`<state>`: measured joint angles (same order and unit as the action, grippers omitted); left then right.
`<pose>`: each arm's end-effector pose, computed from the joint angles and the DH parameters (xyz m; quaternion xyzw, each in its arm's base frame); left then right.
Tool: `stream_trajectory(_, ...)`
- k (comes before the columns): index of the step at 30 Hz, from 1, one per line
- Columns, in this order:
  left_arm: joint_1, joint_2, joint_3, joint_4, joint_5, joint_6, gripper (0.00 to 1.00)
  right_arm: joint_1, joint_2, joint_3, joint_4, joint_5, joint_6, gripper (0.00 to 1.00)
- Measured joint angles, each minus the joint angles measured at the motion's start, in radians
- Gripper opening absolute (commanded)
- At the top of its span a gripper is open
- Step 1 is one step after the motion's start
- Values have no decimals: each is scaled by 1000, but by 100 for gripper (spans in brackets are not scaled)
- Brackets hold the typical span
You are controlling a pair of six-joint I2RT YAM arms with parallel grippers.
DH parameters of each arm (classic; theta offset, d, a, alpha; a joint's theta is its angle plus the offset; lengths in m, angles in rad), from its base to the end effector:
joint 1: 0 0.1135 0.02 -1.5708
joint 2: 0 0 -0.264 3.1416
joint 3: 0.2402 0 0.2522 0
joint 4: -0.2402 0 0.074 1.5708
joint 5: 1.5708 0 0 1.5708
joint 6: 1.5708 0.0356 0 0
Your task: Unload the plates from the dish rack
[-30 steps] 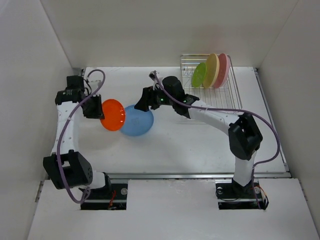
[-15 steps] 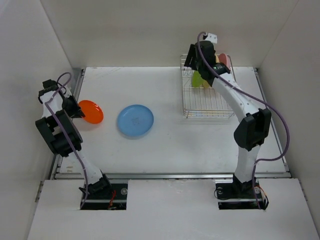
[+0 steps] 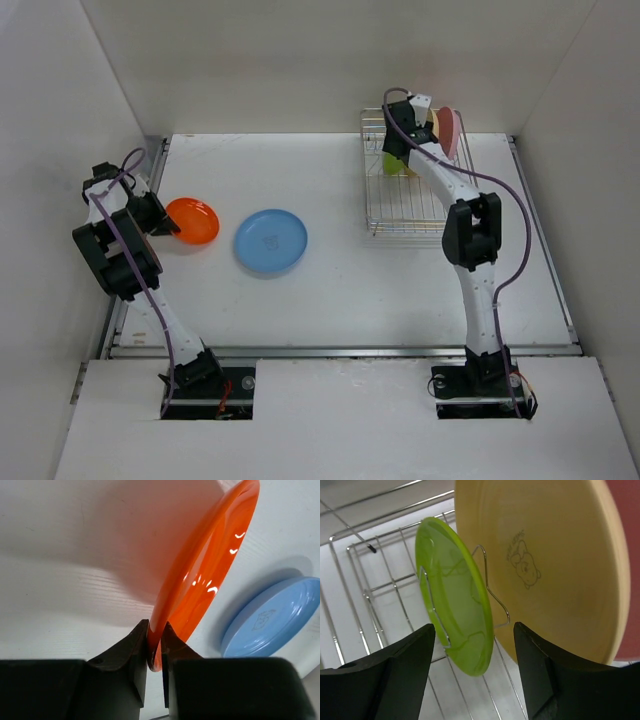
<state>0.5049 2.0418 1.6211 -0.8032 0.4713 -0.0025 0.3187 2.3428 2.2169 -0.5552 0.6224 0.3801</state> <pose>0.3788 0.1909 0.2041 -0.2014 0.9372 -0.1810 0.2197 0.5143 0.1478 0.2666 0.1581 0.8549 -0.1195 0.4795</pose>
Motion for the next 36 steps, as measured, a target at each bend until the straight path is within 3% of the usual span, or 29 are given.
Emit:
stream_trajectory(1, 0, 4, 3, -3, 0, 0, 22, -1, 8, 0, -1, 6, 0, 70)
stream_trajectory(5, 0, 33, 9, -17, -46, 5, 49, -13, 26, 6, -2, 5, 0, 65)
stream_trajectory(9, 0, 58, 9, -37, -66, 5, 58, -26, 29, 7, 2, -19, -7, 27)
stream_trajectory(10, 0, 58, 9, -42, -69, 5, 60, -30, 29, 6, 5, -25, -8, 12)
stream_trajectory(12, -1, 56, 9, -49, -72, 6, 65, -33, 28, 5, 11, -37, -11, 1)
stream_trajectory(18, -1, 24, 7, -63, -81, 15, 78, -33, -42, -103, 73, -40, -27, 0)
stream_trajectory(26, -1, -129, 6, -92, -79, 41, 83, -15, -296, -190, 82, 29, -66, 0)
stream_trajectory(32, -9, -249, -6, -137, -41, 103, 85, 105, -542, -271, 159, 75, -108, 0)
stream_trajectory(36, -51, -344, -10, -207, 45, 201, 88, 206, -653, -389, 204, -111, -124, 0)
